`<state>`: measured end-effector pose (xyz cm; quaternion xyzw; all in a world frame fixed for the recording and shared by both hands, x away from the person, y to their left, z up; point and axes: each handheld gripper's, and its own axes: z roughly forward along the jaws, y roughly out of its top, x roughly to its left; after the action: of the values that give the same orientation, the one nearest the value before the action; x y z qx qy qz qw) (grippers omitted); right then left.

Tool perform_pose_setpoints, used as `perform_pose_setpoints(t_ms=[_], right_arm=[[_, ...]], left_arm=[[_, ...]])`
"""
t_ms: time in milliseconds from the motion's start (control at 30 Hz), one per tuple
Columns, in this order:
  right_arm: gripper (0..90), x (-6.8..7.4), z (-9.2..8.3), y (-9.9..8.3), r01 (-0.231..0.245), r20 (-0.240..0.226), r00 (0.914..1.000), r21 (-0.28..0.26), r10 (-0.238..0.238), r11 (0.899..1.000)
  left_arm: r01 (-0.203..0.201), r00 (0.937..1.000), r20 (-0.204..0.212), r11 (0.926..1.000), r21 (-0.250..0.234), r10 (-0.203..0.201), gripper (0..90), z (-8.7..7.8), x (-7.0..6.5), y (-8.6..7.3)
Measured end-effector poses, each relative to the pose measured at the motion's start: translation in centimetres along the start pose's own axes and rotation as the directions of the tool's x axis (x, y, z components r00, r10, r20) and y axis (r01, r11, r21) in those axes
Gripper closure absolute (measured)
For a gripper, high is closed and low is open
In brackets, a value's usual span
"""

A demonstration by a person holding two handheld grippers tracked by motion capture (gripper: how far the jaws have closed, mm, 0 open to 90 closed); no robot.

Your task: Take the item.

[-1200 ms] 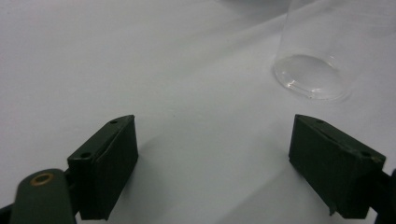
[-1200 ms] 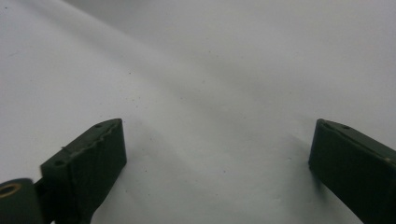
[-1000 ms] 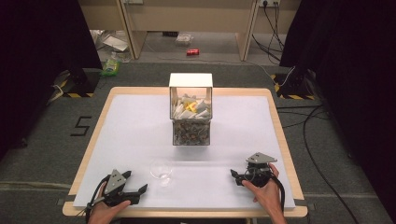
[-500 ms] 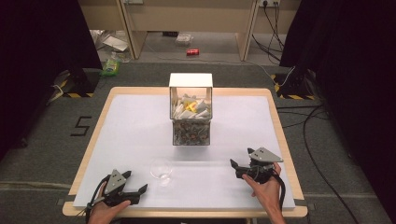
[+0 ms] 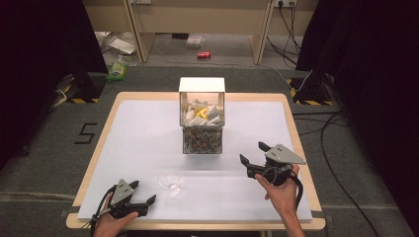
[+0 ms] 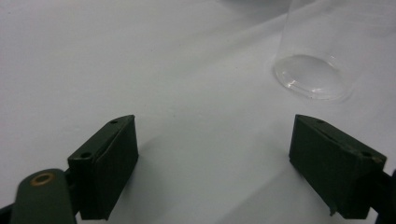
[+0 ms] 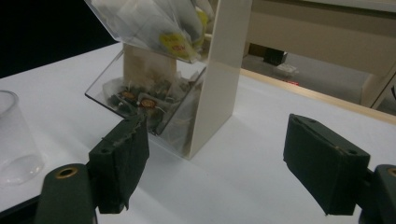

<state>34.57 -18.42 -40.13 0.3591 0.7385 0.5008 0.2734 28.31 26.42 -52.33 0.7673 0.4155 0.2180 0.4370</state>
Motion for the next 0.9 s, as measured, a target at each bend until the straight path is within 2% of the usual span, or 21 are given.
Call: perform_pose_setpoints(t_ms=[533, 900], right_arm=[[28.7, 0.3, 0.4, 3.8, 0.019, -0.019, 0.9996, -0.063, -0.020, 0.998], [30.6, 1.0, 1.0, 6.1, 0.032, -0.038, 0.9986, -0.093, -0.035, 0.995]], left_arm=[[-0.002, 1.0000, -0.001, 1.0000, 0.003, 0.002, 14.6, 0.0, 0.0, 0.0], [-0.005, 1.0000, -0.001, 1.0000, 0.002, 0.005, 14.7, 0.0, 0.0, 0.0]])
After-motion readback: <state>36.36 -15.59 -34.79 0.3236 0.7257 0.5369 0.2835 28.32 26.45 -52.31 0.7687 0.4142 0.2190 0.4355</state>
